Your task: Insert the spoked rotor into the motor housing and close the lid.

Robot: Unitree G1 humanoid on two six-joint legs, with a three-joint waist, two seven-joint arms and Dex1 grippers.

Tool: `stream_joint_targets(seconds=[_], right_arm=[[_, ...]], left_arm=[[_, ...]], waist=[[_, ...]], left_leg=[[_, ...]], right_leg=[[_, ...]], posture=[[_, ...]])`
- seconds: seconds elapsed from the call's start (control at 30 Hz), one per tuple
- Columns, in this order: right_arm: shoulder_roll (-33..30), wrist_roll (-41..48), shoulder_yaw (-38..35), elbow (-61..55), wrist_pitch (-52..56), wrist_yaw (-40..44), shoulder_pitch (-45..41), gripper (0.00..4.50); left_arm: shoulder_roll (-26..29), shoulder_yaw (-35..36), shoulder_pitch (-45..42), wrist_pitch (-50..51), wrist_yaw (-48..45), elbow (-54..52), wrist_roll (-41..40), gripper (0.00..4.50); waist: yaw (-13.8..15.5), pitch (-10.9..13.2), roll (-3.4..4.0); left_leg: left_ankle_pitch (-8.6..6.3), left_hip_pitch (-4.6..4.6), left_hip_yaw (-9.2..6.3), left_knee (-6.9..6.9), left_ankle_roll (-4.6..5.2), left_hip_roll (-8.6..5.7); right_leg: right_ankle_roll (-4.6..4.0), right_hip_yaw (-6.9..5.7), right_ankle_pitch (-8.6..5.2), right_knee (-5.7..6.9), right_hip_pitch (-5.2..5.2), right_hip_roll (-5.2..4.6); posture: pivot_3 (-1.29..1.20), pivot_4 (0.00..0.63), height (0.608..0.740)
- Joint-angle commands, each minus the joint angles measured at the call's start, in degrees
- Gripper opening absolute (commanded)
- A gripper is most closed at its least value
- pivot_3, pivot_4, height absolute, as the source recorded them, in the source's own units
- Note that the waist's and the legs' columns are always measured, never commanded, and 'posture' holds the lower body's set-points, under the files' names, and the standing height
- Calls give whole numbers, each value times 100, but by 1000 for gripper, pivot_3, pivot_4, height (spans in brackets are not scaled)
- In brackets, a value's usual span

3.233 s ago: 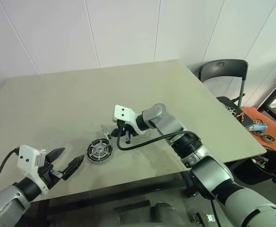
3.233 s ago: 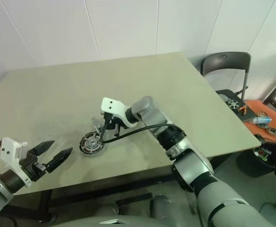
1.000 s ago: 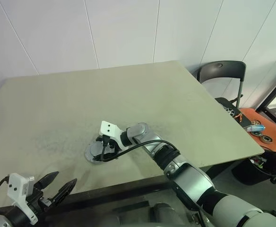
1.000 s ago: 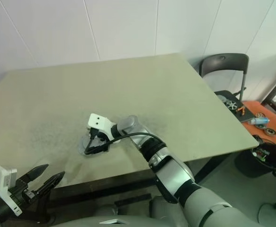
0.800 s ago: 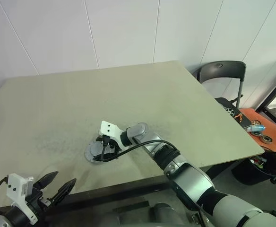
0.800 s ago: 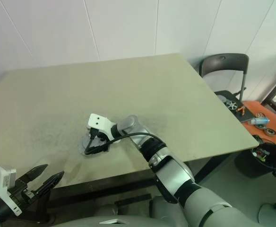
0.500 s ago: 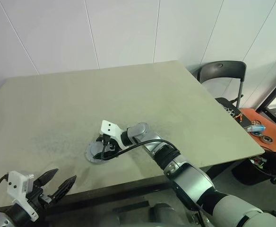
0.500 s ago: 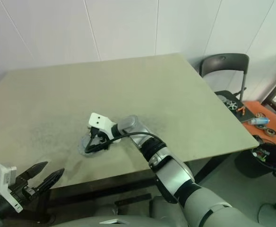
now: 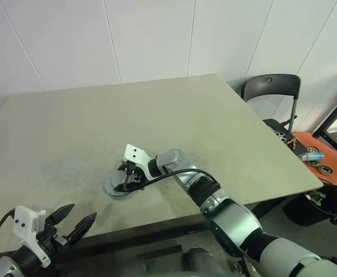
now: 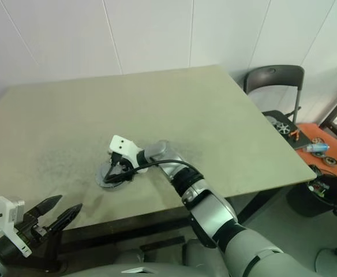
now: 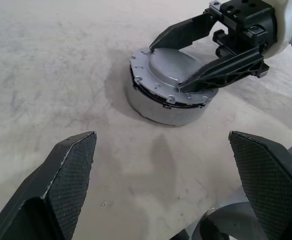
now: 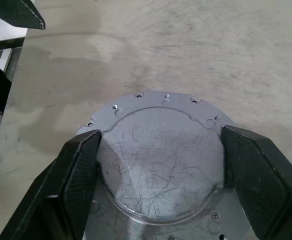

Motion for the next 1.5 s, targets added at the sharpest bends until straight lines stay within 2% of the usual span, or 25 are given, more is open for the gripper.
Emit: stream_joint_targets(seconds=[0.03,0.4,0.67,1.33,1.5], right_arm=[[240,30,-96,-15,-101,-99,-189,3483],[213,-117,77,69,-78,-122,-129,3483],[217,-181,150,148,-63,-194,-129,3483],[173,-46,145,-34,45,186,-34,3483],[198,-199,137,175,61,-154,-108,3483]], left_arm=[[33,-7,-25,-90,-30,-64,-16,4500],[32,-42,-20,-126,-56,-15,-12,4500],[-26,-161,1,-378,-275,390,230,4500],[-56,-34,32,-804,-567,719,249,4500],[-20,-41,-26,-651,-408,532,193,4500]], waist=[[1,0,0],[3,0,0],[1,-1,0],[-6,-2,-1],[-5,-2,-1]], left_leg=[[0,0,0,0,0,0],[0,2,0,4,0,0],[0,6,0,4,0,0],[0,6,1,4,0,2],[0,7,1,4,0,3]], right_leg=[[0,0,0,0,0,0],[-1,0,0,5,2,0],[-1,0,0,11,2,1],[-1,0,0,13,1,2],[-1,0,0,15,1,2]], posture=[[0,0,740],[0,0,740],[0,0,740],[0,0,740],[0,0,740]])
